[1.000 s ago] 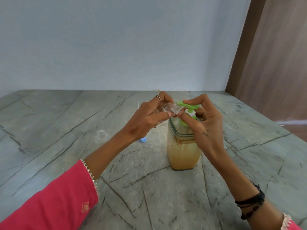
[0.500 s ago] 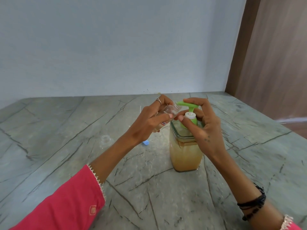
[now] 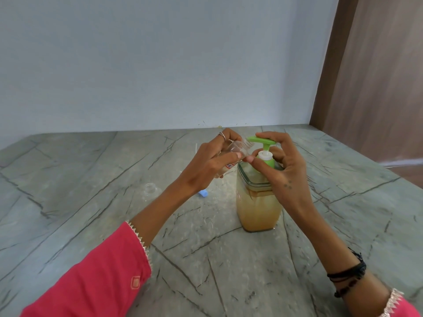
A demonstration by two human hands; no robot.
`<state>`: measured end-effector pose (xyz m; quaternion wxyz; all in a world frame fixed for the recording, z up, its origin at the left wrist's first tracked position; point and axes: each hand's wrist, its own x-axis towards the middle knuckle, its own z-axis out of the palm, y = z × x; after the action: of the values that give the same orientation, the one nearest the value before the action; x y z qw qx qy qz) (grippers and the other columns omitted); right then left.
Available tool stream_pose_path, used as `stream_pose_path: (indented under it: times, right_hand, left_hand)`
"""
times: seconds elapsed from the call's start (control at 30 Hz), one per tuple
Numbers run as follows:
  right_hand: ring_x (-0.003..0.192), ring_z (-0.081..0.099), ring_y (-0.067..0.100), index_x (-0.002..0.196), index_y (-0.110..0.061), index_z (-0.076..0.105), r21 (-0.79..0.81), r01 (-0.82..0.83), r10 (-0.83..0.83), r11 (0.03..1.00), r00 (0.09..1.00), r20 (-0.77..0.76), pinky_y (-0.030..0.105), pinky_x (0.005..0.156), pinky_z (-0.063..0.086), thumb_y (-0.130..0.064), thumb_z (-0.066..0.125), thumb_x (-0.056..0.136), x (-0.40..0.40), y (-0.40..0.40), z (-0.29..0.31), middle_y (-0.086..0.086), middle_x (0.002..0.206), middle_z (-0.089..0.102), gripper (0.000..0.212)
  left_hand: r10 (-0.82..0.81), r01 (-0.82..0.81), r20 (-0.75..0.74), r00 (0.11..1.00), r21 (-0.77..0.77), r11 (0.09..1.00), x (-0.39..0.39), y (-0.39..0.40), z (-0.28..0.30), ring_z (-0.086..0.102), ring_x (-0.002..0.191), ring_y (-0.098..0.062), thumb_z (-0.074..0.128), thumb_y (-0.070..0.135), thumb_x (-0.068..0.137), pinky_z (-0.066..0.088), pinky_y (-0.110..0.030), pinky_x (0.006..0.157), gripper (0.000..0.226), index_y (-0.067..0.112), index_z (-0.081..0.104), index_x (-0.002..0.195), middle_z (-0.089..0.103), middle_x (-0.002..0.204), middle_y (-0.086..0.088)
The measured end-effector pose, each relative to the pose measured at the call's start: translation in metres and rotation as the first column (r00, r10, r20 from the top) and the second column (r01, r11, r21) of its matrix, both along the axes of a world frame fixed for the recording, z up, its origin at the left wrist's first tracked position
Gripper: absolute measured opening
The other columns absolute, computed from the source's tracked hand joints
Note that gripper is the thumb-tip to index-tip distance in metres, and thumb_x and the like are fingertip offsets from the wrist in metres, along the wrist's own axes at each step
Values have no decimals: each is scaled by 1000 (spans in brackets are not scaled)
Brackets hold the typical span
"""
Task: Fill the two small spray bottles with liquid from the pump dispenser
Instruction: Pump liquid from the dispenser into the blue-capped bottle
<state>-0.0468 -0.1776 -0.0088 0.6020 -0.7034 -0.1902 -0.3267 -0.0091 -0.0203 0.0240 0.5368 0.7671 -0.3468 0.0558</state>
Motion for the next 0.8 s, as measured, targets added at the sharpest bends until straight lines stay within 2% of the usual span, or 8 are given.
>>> stream_pose_path:
  times: [0.13, 0.23, 0.37, 0.47, 0.53, 0.67, 0.73, 0.8]
  right_hand:
    - [83, 71, 19, 110, -23, 56, 21, -11, 11, 1000, 1000, 4, 33, 71, 57, -9, 71, 83, -1, 1, 0, 3, 89, 73, 34]
    - [82, 71, 18, 108, -27, 57, 22, -4, 3, 1000, 1000, 5, 40, 70, 58, -5, 70, 84, -1, 1, 0, 2, 87, 73, 34]
    - [81, 71, 18, 106, -27, 59, 26, 11, -12, 1000, 1000, 6, 44, 69, 58, -5, 70, 84, 0, 0, 0, -1, 89, 74, 33]
    - [84, 71, 16, 105, -25, 60, 34, 15, -15, 999, 1000, 2, 42, 72, 59, -5, 70, 84, 1, 0, 1, -4, 90, 74, 30]
    - [85, 71, 17, 101, -27, 60, 29, 29, -29, 999, 1000, 3, 46, 73, 58, -7, 71, 83, 1, 0, 1, -5, 90, 74, 29]
    - [74, 66, 37, 86, -34, 58, 26, 58, -58, 998, 998, -15, 57, 54, 50, -10, 71, 83, 1, 2, 5, -4, 86, 72, 28]
    - [73, 64, 39, 82, -34, 56, 14, 69, -68, 998, 997, -29, 58, 51, 48, -10, 71, 83, 0, 1, 6, -8, 85, 72, 28]
    - [73, 66, 37, 84, -34, 55, 8, 55, -55, 998, 998, -33, 57, 51, 49, -10, 71, 83, 0, 1, 7, -10, 88, 72, 29]
  left_hand:
    - [-2, 1, -14, 1000, -13, 1000, 0, 0, 0, 51, 64, -17, 51, 26, 77, 44, -29, 50, 14, 26, 51, 91, 58, 73, 0]
    - [4, -5, -18, 1000, -20, 1000, 0, 0, -1, 53, 64, -13, 51, 26, 77, 46, -30, 50, 14, 27, 51, 91, 61, 70, 11]
    - [1, -2, -8, 1000, -17, 1000, 0, 0, -1, 54, 66, -16, 50, 27, 77, 46, -31, 51, 15, 27, 51, 92, 63, 80, 0]
    - [2, -2, -11, 1000, -25, 1000, 0, -1, -1, 55, 65, -11, 50, 27, 77, 46, -30, 51, 14, 26, 51, 91, 62, 78, 4]
    - [9, -9, -11, 1000, -19, 1000, 0, -1, -2, 55, 65, -8, 51, 27, 76, 46, -29, 51, 14, 28, 51, 90, 62, 80, 4]
    - [4, -4, 14, 1000, -6, 1000, 3, 0, -5, 55, 69, -17, 54, 41, 70, 46, -31, 51, 26, 25, 54, 90, 62, 86, -12]
    - [2, -1, 22, 1000, -8, 1000, 4, 0, -6, 55, 70, -15, 51, 47, 66, 46, -30, 50, 34, 23, 55, 90, 62, 85, -9]
    - [3, -3, 21, 1000, -5, 1000, 4, 0, -6, 56, 70, -10, 51, 46, 67, 46, -29, 50, 31, 25, 54, 90, 62, 84, -4]
